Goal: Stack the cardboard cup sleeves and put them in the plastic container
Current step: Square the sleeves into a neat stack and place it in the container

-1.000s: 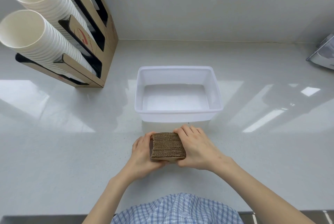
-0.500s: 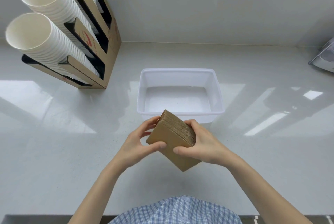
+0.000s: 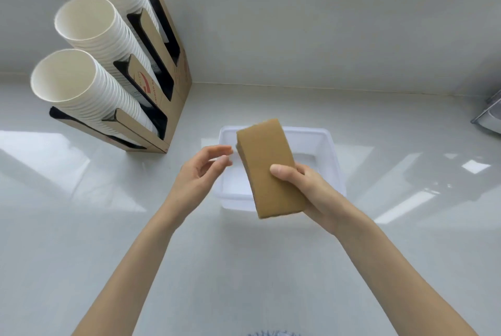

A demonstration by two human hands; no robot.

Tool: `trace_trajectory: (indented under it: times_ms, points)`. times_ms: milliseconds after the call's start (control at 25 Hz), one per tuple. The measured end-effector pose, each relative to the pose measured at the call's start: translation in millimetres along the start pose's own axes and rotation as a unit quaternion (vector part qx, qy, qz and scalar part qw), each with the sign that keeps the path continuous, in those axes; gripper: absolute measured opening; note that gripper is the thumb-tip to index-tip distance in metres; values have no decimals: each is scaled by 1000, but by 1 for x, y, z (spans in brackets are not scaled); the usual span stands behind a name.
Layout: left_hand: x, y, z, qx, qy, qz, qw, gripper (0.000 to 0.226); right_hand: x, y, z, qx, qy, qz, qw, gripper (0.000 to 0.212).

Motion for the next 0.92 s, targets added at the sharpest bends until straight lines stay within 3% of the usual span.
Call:
trace_trajectory:
  times_ms: [120, 240, 360, 600, 840, 920]
  points:
    - [20, 19, 17, 51, 36, -90, 994, 13, 11, 31, 8, -11, 40, -28, 999, 54]
    - [24, 29, 37, 104, 86, -129, 982, 27, 15, 63, -2, -48, 42, -50, 997, 40]
    - [22, 35, 52, 135, 106, -131, 976, 36, 11, 86, -28, -90, 37, -53, 994, 40]
    - [19, 37, 60, 147, 75, -132, 977, 31, -11, 108, -66, -160, 27, -43, 986, 58]
    - [17, 38, 59, 140, 86, -140, 976, 29, -26, 111, -83, -207, 8, -41, 977, 57]
    - [18, 38, 59, 141, 87, -144, 976, 29, -24, 113, -79, -206, -27, -48, 977, 70]
Point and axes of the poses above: each hand's wrist, its own y-axis towards the middle knuckle, its own x-axis out of the back of the hand, z = x × y, the point moved 10 cm from there along y, towards the middle knuckle, and after that the axes turned 5 degrees about x, right-handed, at the moved point
